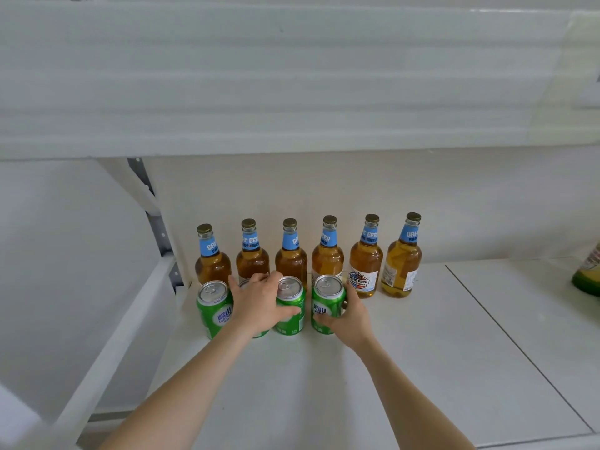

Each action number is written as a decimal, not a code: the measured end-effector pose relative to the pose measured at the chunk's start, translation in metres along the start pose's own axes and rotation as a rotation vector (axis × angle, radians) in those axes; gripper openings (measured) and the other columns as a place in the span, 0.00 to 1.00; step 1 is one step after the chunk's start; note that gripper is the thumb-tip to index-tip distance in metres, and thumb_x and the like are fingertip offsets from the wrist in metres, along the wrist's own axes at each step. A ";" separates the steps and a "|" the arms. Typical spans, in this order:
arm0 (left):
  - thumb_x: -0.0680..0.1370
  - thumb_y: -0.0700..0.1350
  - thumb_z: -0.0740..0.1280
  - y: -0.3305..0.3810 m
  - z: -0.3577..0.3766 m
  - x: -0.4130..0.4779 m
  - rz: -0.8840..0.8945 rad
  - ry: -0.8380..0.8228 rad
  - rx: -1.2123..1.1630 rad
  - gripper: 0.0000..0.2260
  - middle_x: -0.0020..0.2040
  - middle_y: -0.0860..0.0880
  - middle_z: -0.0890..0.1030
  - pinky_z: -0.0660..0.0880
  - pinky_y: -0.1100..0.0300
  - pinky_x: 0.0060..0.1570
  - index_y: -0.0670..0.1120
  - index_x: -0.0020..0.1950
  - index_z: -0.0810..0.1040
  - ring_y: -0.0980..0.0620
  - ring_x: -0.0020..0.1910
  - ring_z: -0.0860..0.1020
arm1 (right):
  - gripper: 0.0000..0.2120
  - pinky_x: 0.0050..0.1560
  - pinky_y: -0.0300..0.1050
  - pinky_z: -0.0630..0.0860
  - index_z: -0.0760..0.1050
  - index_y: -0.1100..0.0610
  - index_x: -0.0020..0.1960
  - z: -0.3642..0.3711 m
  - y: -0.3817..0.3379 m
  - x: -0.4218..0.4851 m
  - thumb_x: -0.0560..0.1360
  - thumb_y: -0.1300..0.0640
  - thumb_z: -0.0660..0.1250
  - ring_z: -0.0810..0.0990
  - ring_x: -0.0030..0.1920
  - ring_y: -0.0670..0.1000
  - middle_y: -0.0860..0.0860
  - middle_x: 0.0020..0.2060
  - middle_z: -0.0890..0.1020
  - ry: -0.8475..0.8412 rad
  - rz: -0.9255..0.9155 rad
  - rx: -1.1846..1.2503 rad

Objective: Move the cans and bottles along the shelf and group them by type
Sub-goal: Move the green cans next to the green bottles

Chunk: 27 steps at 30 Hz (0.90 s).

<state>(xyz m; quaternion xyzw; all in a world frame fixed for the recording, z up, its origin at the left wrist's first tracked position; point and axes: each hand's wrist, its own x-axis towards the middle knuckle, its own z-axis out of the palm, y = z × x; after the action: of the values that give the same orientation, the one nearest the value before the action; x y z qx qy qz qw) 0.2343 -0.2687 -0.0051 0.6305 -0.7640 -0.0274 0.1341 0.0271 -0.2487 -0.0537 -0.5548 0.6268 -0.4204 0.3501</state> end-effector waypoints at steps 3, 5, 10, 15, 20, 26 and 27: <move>0.67 0.71 0.67 0.001 -0.004 -0.002 -0.007 -0.018 -0.034 0.29 0.59 0.53 0.78 0.46 0.29 0.70 0.57 0.59 0.68 0.49 0.64 0.74 | 0.37 0.45 0.32 0.74 0.65 0.44 0.65 -0.004 0.001 -0.004 0.63 0.56 0.82 0.75 0.50 0.41 0.36 0.52 0.76 0.003 0.040 0.047; 0.66 0.71 0.68 0.002 -0.006 -0.005 0.011 -0.005 -0.048 0.28 0.59 0.55 0.78 0.43 0.31 0.71 0.57 0.59 0.69 0.50 0.65 0.73 | 0.39 0.52 0.41 0.77 0.66 0.48 0.69 -0.009 0.003 -0.008 0.63 0.57 0.82 0.75 0.55 0.45 0.43 0.56 0.77 0.011 0.077 0.085; 0.66 0.70 0.70 0.010 -0.013 -0.020 0.102 0.037 -0.108 0.30 0.61 0.58 0.78 0.38 0.40 0.74 0.56 0.61 0.71 0.53 0.67 0.72 | 0.38 0.55 0.49 0.77 0.68 0.49 0.67 -0.025 0.004 -0.021 0.63 0.58 0.82 0.76 0.55 0.49 0.45 0.55 0.77 0.062 0.143 0.161; 0.64 0.64 0.75 0.021 -0.027 -0.041 0.151 0.057 -0.290 0.31 0.61 0.57 0.78 0.56 0.46 0.74 0.55 0.62 0.72 0.52 0.64 0.72 | 0.34 0.52 0.50 0.79 0.70 0.48 0.62 -0.038 -0.002 -0.044 0.62 0.60 0.82 0.79 0.53 0.49 0.46 0.53 0.80 0.091 0.162 0.222; 0.63 0.57 0.80 0.027 -0.040 -0.069 0.083 -0.002 -0.621 0.29 0.55 0.60 0.79 0.76 0.60 0.53 0.56 0.60 0.73 0.58 0.56 0.77 | 0.31 0.38 0.37 0.75 0.70 0.45 0.56 -0.052 -0.017 -0.078 0.62 0.60 0.82 0.78 0.48 0.43 0.41 0.49 0.79 0.084 0.149 0.267; 0.63 0.55 0.81 0.032 -0.039 -0.103 -0.077 -0.049 -0.883 0.27 0.56 0.62 0.78 0.77 0.56 0.54 0.59 0.58 0.74 0.58 0.57 0.76 | 0.26 0.43 0.46 0.79 0.73 0.45 0.54 -0.064 -0.026 -0.127 0.63 0.61 0.81 0.81 0.51 0.50 0.47 0.51 0.82 0.100 0.149 0.352; 0.63 0.55 0.81 0.034 -0.039 -0.109 -0.091 -0.051 -0.923 0.26 0.56 0.62 0.78 0.77 0.56 0.53 0.60 0.57 0.74 0.58 0.57 0.76 | 0.26 0.47 0.49 0.81 0.73 0.46 0.54 -0.066 -0.026 -0.134 0.63 0.61 0.81 0.81 0.52 0.51 0.47 0.51 0.82 0.102 0.155 0.365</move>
<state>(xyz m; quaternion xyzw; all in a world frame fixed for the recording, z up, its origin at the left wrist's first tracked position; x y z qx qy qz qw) 0.2300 -0.1510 0.0208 0.5370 -0.6463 -0.3859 0.3807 -0.0040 -0.1078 -0.0070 -0.4102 0.5979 -0.5265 0.4439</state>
